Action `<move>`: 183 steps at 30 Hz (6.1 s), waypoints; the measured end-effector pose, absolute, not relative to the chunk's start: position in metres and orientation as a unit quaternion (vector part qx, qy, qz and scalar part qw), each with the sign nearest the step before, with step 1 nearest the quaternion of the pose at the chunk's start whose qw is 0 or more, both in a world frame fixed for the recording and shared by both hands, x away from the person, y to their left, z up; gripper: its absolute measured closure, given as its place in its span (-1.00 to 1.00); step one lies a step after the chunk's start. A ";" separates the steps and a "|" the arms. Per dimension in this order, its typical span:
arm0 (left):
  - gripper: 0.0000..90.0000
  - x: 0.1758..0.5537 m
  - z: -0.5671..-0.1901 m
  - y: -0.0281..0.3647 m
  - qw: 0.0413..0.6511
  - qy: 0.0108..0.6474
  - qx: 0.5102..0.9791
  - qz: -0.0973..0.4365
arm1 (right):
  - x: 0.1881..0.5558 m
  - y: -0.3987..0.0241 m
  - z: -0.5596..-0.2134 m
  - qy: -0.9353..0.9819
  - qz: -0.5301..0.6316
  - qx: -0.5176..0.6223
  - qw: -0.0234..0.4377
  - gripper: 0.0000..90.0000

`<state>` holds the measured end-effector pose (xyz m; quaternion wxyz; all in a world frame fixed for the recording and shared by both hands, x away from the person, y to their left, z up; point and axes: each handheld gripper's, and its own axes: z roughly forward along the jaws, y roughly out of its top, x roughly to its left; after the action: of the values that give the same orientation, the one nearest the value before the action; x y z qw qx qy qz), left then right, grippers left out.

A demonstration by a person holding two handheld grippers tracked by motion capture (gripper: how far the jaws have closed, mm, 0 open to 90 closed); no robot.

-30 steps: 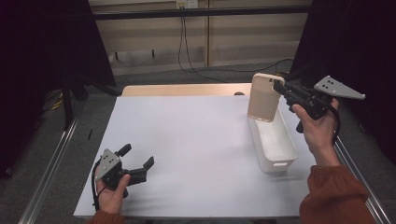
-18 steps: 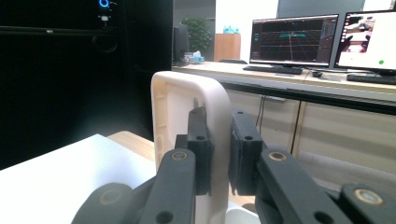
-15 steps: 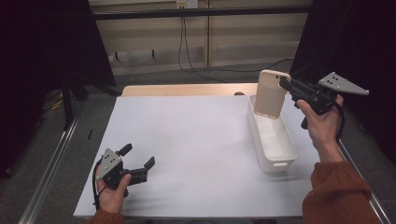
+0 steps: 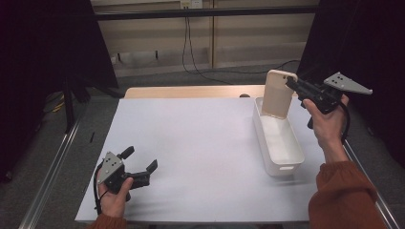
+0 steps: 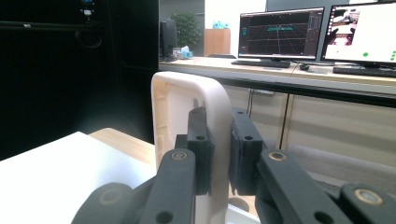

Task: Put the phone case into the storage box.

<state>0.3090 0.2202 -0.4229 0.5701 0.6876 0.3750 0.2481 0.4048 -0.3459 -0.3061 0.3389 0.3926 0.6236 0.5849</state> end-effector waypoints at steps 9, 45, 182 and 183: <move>-0.96 0.309 -0.423 0.220 0.571 0.374 0.689 0.245 | 0.416 -0.349 -0.314 0.622 0.575 0.403 0.346 0.80; -0.96 0.311 -0.424 0.219 0.569 0.370 0.693 0.242 | 0.458 -0.350 -0.351 0.620 0.572 0.419 0.338 0.80; -0.95 0.315 -0.427 0.213 0.562 0.368 0.701 0.238 | 0.504 -0.359 -0.406 0.683 0.473 0.443 0.337 0.54; -0.95 0.315 -0.427 0.213 0.562 0.368 0.701 0.238 | 0.505 -0.359 -0.406 0.683 0.474 0.444 0.336 0.52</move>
<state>0.3148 0.2128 -0.4275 0.5622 0.7011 0.3683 0.2380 0.5048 -0.3590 -0.4060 0.3358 0.4438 0.6827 0.4735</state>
